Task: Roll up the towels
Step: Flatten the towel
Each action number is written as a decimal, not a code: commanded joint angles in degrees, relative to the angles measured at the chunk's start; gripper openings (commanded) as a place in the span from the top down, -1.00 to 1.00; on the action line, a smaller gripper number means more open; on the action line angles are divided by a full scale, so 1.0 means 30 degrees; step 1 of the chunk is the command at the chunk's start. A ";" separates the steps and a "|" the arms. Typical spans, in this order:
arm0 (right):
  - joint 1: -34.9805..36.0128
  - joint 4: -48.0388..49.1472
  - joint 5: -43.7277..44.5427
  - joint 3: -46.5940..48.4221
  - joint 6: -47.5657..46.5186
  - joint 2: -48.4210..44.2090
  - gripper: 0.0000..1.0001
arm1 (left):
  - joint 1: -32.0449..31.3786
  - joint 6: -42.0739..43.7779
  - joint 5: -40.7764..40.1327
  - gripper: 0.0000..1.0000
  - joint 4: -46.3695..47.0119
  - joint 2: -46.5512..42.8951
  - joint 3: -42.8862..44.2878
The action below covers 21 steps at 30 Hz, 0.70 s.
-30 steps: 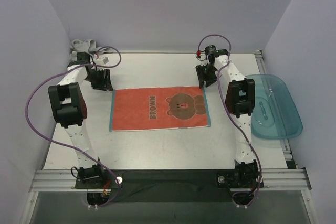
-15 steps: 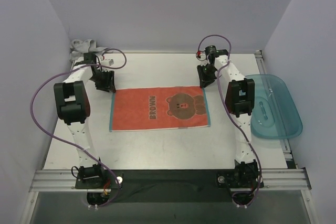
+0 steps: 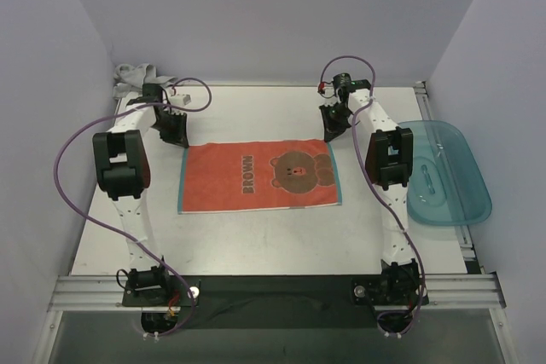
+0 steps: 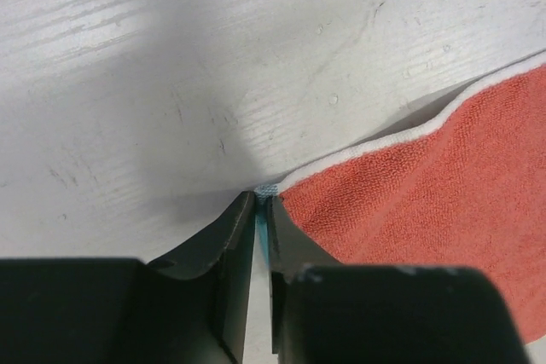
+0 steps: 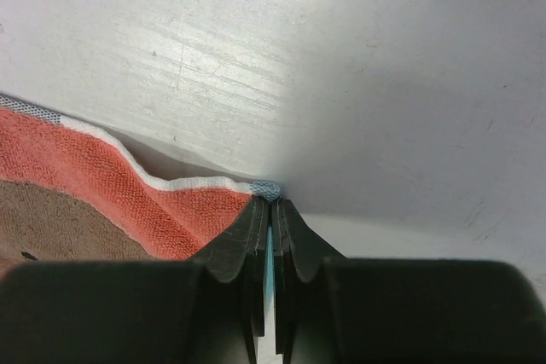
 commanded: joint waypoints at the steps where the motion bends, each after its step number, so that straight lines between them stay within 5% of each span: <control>1: 0.0126 -0.0861 -0.0343 0.0252 -0.0291 -0.0050 1.00 | -0.0179 0.0129 0.0025 0.62 0.0187 0.0536 0.0720; 6: -0.0283 -0.0714 -0.0780 -0.0217 -0.0145 -0.0899 1.00 | -0.0149 -0.0047 -0.0180 1.00 0.0100 0.0390 0.1306; 21: -0.0929 -0.0304 -0.1250 -0.0802 -0.0583 -0.3946 1.00 | -0.0062 0.1241 0.0756 1.00 -0.0516 -0.1308 0.2070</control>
